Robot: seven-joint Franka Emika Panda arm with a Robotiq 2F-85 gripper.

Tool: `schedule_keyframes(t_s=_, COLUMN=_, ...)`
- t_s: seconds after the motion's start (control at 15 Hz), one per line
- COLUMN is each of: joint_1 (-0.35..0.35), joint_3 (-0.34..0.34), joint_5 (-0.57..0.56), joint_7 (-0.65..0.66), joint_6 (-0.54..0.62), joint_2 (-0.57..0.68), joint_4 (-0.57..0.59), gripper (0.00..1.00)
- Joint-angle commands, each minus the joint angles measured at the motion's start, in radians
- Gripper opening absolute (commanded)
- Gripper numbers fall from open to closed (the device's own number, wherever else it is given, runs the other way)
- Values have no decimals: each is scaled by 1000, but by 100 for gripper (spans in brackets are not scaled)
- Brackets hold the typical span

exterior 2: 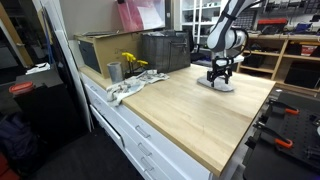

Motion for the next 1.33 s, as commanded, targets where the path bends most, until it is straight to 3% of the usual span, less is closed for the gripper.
schedule_keyframes(t_s=0.0, joint_1=-26, joint_3=0, joint_5=2, joint_7=-43, joint_6=8, joint_2=54, joint_4=56, gripper=74)
schedule_keyframes(t_s=0.6, joint_1=-32, joint_3=-4, joint_5=19, joint_7=-8, joint_6=-105, joint_2=31, joint_4=55, gripper=6)
schedule_keyframes(t_s=0.67, joint_1=-24, joint_3=-11, joint_5=9, joint_7=0, joint_6=-109, joint_2=26, joint_4=52, gripper=2)
schedule_keyframes(t_s=0.73, joint_1=-12, joint_3=-19, joint_5=-1, joint_7=13, joint_6=-108, joint_2=9, joint_4=32, gripper=43)
schedule_keyframes(t_s=0.8, joint_1=-7, joint_3=-23, joint_5=-6, joint_7=18, joint_6=-113, joint_2=3, joint_4=28, gripper=40)
schedule_keyframes(t_s=0.87, joint_1=0, joint_3=-27, joint_5=-11, joint_7=22, joint_6=-119, joint_2=-3, joint_4=22, gripper=5)
schedule_keyframes(t_s=0.93, joint_1=7, joint_3=-29, joint_5=-15, joint_7=27, joint_6=-128, joint_2=-10, joint_4=18, gripper=7)
schedule_keyframes(t_s=1.0, joint_1=14, joint_3=-32, joint_5=-18, joint_7=33, joint_6=-136, joint_2=-16, joint_4=14, gripper=18)
schedule_keyframes(t_s=1.07, joint_1=21, joint_3=-33, joint_5=-21, joint_7=41, joint_6=-143, joint_2=-22, joint_4=9, gripper=40)
schedule_keyframes(t_s=1.13, joint_1=29, joint_3=-34, joint_5=-25, joint_7=51, joint_6=-155, joint_2=-27, joint_4=8, gripper=5)
schedule_keyframes(t_s=1.27, joint_1=41, joint_3=-34, joint_5=-28, joint_7=67, joint_6=-179, joint_2=-41, joint_4=6, gripper=4)
